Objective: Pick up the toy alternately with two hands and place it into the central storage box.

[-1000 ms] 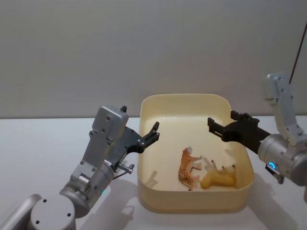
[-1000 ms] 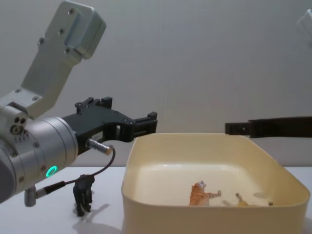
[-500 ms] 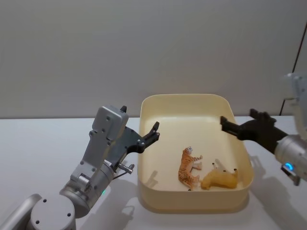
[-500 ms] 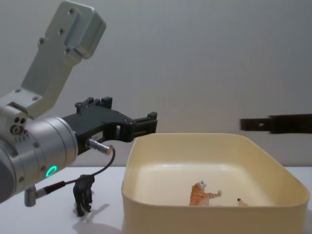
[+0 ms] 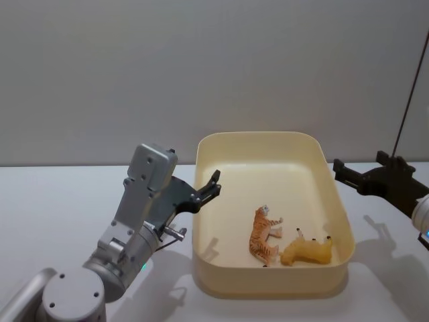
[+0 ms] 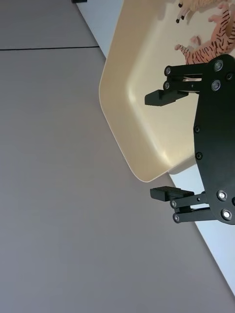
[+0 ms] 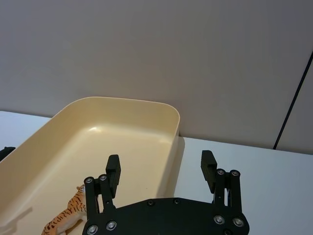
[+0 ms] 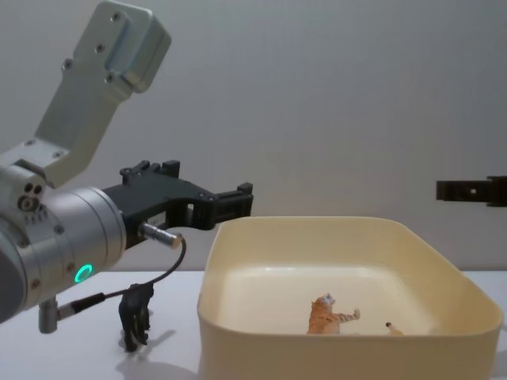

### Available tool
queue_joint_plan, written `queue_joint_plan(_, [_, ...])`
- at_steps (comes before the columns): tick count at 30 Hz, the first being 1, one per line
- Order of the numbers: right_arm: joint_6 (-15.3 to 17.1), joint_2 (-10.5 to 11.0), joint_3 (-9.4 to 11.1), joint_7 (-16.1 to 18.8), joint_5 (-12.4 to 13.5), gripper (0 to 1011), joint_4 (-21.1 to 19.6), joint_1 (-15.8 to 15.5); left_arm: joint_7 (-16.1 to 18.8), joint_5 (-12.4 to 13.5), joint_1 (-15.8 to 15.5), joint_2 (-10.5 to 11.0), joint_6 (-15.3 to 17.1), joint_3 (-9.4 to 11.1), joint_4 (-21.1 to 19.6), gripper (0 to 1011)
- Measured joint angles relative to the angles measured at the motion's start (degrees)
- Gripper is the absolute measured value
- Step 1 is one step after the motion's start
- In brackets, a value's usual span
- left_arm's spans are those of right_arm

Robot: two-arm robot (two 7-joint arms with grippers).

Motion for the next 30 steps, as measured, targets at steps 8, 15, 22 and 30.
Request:
queue_joint_plan(8, [-0.18,0.71,0.64,-0.47,0.89,1001,-0.85,-0.74,2.22,-2.00,-0.64,-0.47,5.88,-0.86,-0.70,1001])
queue_joint_plan(15, [-0.27,1.02,0.93,-0.69,1.25,1001,-1.22,-1.08,3.77,-3.39,-1.43,-0.85,10.78,-1.75,-0.39,1001])
queue_joint_plan(22, [-0.32,1.19,1.09,-0.82,1.47,1001,-1.42,-1.25,4.28,-4.24,-2.12,-1.07,15.28,-2.44,0.35,1001])
queue_joint_plan(30, [-0.37,1.29,1.19,-0.88,1.59,1001,-1.54,-1.37,4.51,-4.68,-2.47,-1.30,19.89,-2.89,1.31,1001])
